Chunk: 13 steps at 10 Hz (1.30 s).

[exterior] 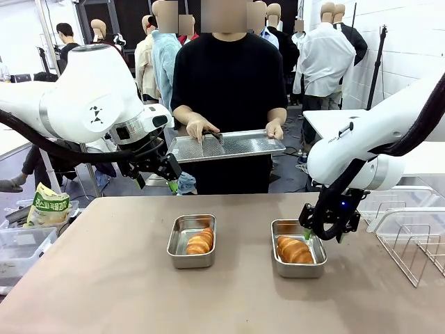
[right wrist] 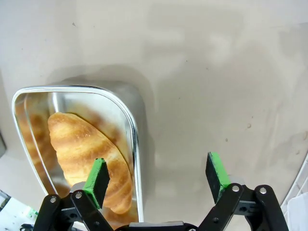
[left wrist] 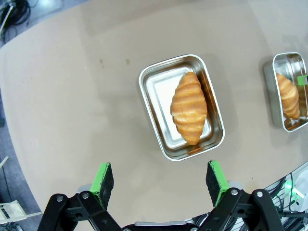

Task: Place the bread in airtight containers.
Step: Pick up one Airtight Container lid and hand it to the human.

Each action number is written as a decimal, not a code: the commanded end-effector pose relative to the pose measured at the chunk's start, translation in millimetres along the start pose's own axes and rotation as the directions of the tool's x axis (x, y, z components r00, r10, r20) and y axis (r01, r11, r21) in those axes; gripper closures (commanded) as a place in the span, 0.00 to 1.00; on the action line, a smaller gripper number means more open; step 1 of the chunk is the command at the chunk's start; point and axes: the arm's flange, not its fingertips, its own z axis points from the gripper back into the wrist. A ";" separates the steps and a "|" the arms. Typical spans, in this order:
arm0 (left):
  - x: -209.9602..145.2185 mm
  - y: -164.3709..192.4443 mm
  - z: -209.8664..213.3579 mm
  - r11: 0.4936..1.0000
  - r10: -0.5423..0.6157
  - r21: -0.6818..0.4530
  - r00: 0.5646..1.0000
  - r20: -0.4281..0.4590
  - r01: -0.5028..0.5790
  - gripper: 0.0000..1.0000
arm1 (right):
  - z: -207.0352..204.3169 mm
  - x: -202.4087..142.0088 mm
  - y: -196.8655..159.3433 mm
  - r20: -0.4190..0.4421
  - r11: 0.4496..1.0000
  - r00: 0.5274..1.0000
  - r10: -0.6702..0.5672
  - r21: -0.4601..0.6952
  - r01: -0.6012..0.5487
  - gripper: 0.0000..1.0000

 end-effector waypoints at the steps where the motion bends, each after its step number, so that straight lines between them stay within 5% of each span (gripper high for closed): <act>1: 0.2 1.1 0.4 1.000 0.009 0.000 1.000 0.001 -0.009 0.00 | 0.0 0.0 0.0 0.000 1.000 1.000 0.000 0.000 0.000 0.00; 3: 0.2 1.1 0.4 1.000 0.009 0.000 1.000 0.001 -0.009 0.00 | 60.8 -37.1 -15.1 0.222 0.992 0.975 0.014 -0.127 0.014 0.00; 6: 0.2 1.1 0.4 1.000 0.009 0.000 1.000 0.001 -0.009 0.00 | 136.4 -70.0 -24.8 0.400 0.998 0.917 -0.009 -0.057 0.034 0.00; 9: 0.2 1.1 0.4 1.000 0.009 0.000 1.000 0.001 -0.009 0.00 | 173.9 -101.3 -37.8 0.468 0.999 0.883 -0.019 0.046 -0.003 0.00; 13: 0.2 1.1 0.4 1.000 0.009 0.000 1.000 0.001 -0.009 0.00 | 188.9 -99.7 -33.8 0.477 0.999 0.878 -0.033 0.028 0.022 0.00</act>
